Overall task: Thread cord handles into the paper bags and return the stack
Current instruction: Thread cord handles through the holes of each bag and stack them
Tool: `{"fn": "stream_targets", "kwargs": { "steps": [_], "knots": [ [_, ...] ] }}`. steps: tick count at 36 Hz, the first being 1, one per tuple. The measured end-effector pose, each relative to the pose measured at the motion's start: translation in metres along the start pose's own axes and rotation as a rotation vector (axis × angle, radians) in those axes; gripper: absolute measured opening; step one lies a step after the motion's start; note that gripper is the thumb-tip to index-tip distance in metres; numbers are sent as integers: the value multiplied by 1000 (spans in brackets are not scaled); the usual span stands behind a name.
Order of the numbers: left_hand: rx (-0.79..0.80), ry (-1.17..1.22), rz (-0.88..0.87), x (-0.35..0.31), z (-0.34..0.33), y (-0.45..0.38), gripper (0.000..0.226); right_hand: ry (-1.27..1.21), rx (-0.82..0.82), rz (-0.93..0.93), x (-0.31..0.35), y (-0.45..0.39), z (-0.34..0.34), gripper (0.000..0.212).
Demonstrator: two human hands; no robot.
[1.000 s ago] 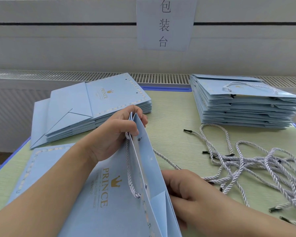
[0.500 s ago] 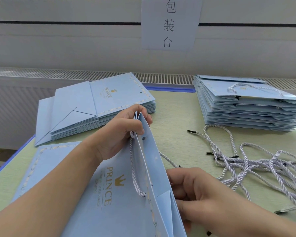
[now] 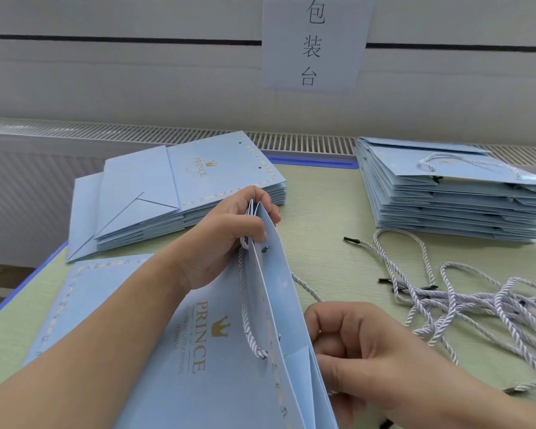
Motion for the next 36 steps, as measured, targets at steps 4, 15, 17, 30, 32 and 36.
{"fn": "stream_targets", "kwargs": {
  "steps": [4, 15, 17, 30, 32, 36],
  "knots": [
    [-7, -9, -3, -1, 0, 0, 32, 15, -2, 21, 1, -1, 0, 16],
    [-4, -22, 9, 0, -2, 1, 34, 6, -58, 72, 2, -4, 6, 14],
    [-14, -33, 11, 0, -2, 1, 29, -42, -15, 65, 3, -4, 4, 20],
    [-6, -42, 43, 4, -4, 0, 28, 74, -200, 187, 28, 16, 6, 62],
    [-1, -53, 47, 5, -4, -1, 31, 172, -221, 198, 30, 17, 5, 52],
    [23, -88, 48, 7, -7, 0, 30, 293, -170, 105, 27, 15, 3, 30]
  ]
}}
Point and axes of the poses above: each hand's wrist, its own y-axis away from the middle knuckle, its own z-axis out of the back of the hand, x = y × z, the point moved 9 cm from there along -y, towards the middle knuckle, and after that the axes turned 6 degrees about x, right-handed, at the moved point
